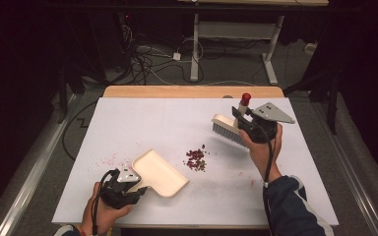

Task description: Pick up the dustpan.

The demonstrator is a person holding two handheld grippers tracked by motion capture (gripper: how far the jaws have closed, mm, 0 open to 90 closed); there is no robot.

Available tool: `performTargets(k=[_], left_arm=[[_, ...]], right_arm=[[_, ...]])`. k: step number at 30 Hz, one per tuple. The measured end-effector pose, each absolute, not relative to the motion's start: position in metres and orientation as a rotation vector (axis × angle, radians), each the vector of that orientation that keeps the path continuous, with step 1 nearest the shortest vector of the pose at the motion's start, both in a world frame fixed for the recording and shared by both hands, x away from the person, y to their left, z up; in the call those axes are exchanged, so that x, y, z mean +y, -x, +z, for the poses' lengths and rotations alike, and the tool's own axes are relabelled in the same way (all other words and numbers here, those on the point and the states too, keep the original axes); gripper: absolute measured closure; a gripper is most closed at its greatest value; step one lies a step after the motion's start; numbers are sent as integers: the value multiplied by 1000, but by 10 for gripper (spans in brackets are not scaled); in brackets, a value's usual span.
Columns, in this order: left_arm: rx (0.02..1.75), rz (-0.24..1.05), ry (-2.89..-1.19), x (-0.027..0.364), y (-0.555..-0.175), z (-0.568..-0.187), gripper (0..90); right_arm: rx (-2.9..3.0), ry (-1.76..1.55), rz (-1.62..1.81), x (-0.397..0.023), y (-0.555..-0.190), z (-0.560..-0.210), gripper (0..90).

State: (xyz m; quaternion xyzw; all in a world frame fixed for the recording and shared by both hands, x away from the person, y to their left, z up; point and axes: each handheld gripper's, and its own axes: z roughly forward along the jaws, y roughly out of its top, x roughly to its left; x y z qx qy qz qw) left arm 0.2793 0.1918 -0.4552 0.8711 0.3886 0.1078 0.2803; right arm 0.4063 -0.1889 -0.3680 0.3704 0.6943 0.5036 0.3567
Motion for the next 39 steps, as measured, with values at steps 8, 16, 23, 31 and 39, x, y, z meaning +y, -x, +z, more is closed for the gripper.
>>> performTargets(k=[8, 16, 23, 31, 39], left_arm=[[1016, 279, -2390, 180, -279, -464, 636], [990, 262, -2403, 173, -280, -466, 636], [990, 245, -2401, 168, -281, -467, 636], [996, 247, -2410, 162, -281, -468, 636], [990, 238, -2417, 155, -281, -470, 635]], right_arm=[[1825, -931, 1252, -163, -419, -384, 699], [1864, -874, 1274, -146, -407, -393, 699], [1898, -799, 1273, -130, -387, -398, 697], [1954, -734, 1287, -114, -368, -400, 694], [1970, -739, 1329, -116, -363, -398, 695]])
